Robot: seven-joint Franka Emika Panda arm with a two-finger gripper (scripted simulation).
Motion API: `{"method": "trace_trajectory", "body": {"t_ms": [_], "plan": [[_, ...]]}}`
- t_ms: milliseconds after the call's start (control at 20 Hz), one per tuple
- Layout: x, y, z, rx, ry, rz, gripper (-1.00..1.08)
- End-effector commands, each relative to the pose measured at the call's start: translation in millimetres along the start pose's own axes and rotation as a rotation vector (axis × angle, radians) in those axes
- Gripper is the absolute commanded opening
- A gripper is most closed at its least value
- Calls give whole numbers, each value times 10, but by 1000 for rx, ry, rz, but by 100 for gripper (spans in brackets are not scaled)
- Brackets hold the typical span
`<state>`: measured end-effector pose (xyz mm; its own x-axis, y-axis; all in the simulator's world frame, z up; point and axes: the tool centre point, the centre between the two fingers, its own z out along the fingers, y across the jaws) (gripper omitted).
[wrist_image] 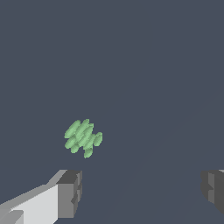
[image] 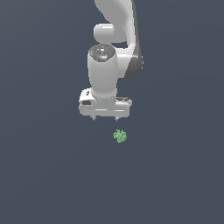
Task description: Pick up the object and move it to a goal position.
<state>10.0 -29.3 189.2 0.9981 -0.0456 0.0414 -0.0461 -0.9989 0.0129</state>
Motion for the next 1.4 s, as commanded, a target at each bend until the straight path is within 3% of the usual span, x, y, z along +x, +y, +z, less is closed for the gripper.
{"method": "trace_trajectory", "body": {"t_ms": [0,450,900,1350], "plan": [[0,0,0,0,0,0,100],[-166,-229,164,-5,-60,-40,100],[-150,-249,196,-4,-57,-6,100],[-109,-359,352,-1,-55,130,100]]}}
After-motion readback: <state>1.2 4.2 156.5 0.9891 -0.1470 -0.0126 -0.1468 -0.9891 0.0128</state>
